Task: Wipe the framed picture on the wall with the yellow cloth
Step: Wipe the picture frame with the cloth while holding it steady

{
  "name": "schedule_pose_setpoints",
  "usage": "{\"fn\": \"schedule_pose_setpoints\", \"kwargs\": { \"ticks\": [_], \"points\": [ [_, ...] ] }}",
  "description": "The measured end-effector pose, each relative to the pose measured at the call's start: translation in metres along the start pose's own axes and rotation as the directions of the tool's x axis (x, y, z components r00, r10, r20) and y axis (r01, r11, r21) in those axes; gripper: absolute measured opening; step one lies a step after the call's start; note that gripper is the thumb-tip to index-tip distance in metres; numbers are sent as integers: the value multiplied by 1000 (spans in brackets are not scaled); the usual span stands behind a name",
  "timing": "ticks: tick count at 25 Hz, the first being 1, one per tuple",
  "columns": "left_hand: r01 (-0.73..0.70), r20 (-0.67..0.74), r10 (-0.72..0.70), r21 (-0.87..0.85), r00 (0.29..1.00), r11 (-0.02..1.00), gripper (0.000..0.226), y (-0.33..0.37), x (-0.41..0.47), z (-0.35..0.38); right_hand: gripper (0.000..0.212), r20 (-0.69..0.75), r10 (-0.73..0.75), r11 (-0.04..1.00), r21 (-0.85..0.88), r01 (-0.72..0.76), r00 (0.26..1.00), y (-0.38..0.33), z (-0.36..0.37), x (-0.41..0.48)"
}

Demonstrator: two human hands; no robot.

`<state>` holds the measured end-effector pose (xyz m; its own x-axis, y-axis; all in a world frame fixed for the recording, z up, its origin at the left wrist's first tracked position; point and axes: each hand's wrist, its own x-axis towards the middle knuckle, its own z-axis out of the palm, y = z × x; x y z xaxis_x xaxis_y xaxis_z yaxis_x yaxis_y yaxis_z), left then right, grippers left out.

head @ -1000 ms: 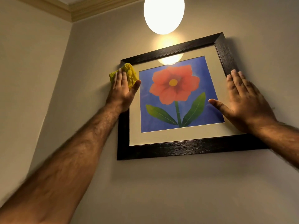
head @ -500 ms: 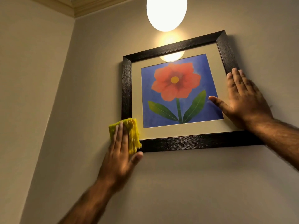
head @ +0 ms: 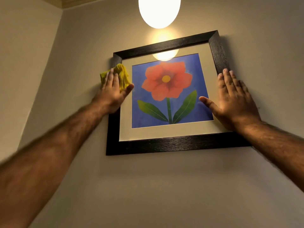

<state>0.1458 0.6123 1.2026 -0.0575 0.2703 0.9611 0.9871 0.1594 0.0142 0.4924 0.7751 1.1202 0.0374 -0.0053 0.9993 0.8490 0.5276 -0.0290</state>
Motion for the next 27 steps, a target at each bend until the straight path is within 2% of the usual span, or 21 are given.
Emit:
{"fn": "schedule_pose_setpoints", "kwargs": {
  "ticks": [2,5,9,12,19,23,27],
  "points": [
    [13,32,-14,10,999,1000,121,1,28,-11,105,1,-3,1000,-1,3,1000,-1,1,-1],
    [8,2,-8,4,1000,1000,122,2,21,-4,105,-5,-1,1000,1,1,1000,0,2,-2],
    [-45,-42,45,-9,998,999,121,-5,-44,23,106,-7,-5,1000,7,5,1000,0,3,-2],
    [-92,-42,91,-8,995,996,110,-14,-104,39,106,3,-3,1000,14,3,1000,1,2,-2],
    [-96,29,96,-6,995,995,95,-24,-220,65,107,9,-2,999,34,1,1000,-1,2,-2],
    [-107,29,107,-3,994,994,99,-24,-197,56,107,5,1,1000,32,-1,1000,0,2,-2],
    [-83,-16,83,11,996,997,113,-16,-108,33,106,-12,-5,1000,25,5,1000,0,4,-3]
  ]
}}
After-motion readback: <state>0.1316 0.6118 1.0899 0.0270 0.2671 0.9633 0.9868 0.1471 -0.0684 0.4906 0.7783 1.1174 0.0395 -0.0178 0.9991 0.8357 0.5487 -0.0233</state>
